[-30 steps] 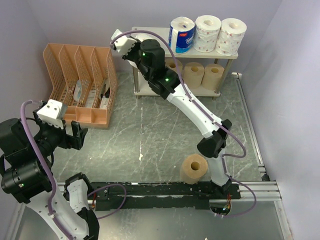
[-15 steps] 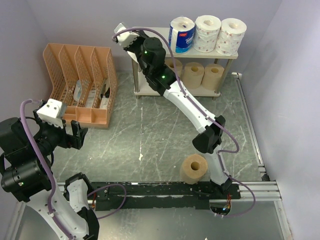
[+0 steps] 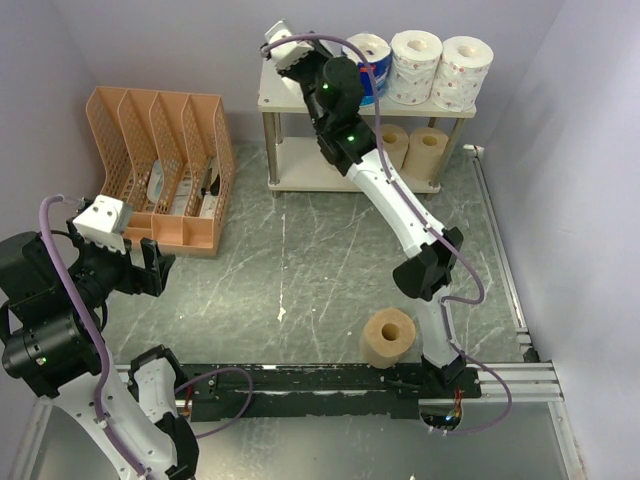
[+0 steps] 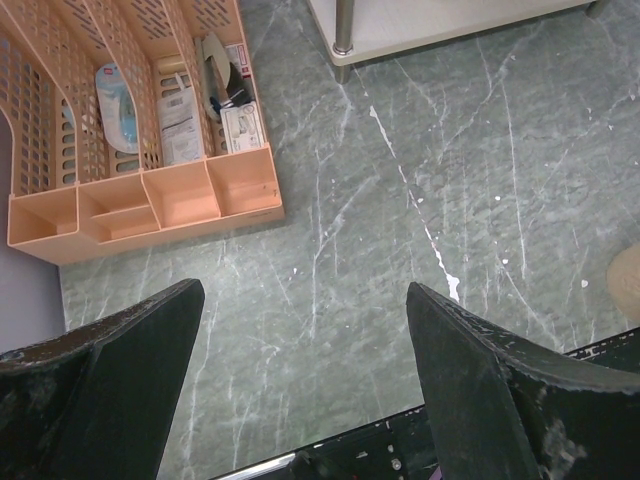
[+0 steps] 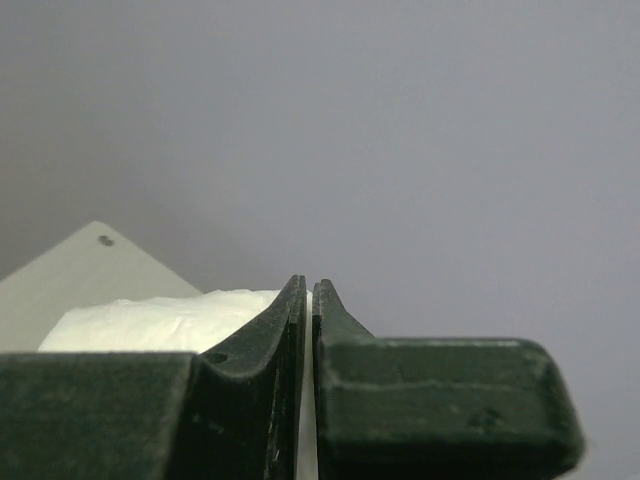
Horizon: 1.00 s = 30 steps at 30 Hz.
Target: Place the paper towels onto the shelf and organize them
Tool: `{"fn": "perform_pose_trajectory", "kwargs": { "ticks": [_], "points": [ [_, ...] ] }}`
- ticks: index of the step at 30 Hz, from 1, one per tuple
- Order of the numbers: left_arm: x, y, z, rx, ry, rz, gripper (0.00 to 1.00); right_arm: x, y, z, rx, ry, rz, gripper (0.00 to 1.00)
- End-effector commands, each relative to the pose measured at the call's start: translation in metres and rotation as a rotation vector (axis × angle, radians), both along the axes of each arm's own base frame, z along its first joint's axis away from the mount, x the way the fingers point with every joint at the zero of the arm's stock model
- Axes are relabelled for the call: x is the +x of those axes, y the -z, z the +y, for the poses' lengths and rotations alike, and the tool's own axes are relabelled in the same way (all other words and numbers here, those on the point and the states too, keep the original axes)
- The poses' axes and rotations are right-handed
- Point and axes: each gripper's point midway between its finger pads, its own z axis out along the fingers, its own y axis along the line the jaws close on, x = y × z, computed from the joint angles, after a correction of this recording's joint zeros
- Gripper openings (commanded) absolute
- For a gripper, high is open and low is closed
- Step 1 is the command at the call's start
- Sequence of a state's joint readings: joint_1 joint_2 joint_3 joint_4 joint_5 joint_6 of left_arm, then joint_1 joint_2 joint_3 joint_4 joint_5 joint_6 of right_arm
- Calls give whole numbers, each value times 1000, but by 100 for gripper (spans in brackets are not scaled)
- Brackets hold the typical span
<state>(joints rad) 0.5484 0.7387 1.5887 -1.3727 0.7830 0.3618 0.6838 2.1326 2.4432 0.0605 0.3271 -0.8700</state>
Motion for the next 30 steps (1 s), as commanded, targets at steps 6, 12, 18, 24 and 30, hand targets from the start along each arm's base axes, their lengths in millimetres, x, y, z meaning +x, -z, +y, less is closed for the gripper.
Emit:
{"fn": "perform_pose_trajectory", "kwargs": {
  "ticks": [6, 12, 18, 24, 30],
  "points": [
    [-1, -4, 3, 14, -43, -39, 95, 18, -27, -21, 86, -38, -127, 0],
    [-5, -6, 3, 26, -66, -60, 95, 41, 12, -2, 48, -56, -82, 0],
    [-7, -7, 3, 32, -76, -72, 95, 47, 36, 12, 28, -73, -38, 0],
    [-3, -1, 6, 24, -80, -68, 95, 3, 37, 42, -46, -104, 4, 0],
    [-2, -1, 5, 23, -74, -67, 95, -19, 60, 60, -108, -63, 87, 0]
  ]
}}
